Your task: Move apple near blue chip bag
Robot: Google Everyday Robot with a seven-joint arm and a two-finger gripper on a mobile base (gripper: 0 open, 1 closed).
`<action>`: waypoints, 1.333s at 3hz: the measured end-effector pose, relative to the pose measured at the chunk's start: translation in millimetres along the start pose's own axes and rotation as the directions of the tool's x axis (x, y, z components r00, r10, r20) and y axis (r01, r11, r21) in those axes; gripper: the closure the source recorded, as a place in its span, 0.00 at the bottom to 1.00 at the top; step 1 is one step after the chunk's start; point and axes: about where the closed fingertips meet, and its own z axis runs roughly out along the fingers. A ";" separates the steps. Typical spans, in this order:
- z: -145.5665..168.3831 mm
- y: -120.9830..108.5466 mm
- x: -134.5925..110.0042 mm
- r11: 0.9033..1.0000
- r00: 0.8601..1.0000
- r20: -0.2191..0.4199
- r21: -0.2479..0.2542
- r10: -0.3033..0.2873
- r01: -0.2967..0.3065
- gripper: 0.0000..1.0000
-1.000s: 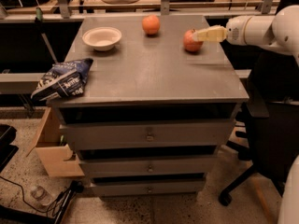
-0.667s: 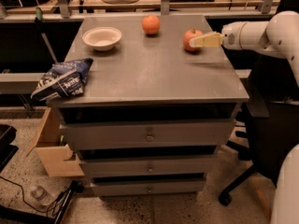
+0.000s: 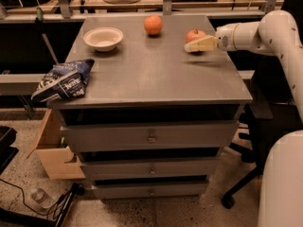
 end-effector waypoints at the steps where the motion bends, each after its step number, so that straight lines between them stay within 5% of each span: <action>1: 16.6 4.3 2.3 0.999 1.000 -0.019 -0.024 -0.021 0.021 0.01; 4: 32.1 10.5 12.9 0.999 0.999 -0.045 -0.041 -0.024 0.022 0.70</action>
Offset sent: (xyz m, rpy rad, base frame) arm 0.0108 0.0154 -0.0255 -0.0598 0.0347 0.0345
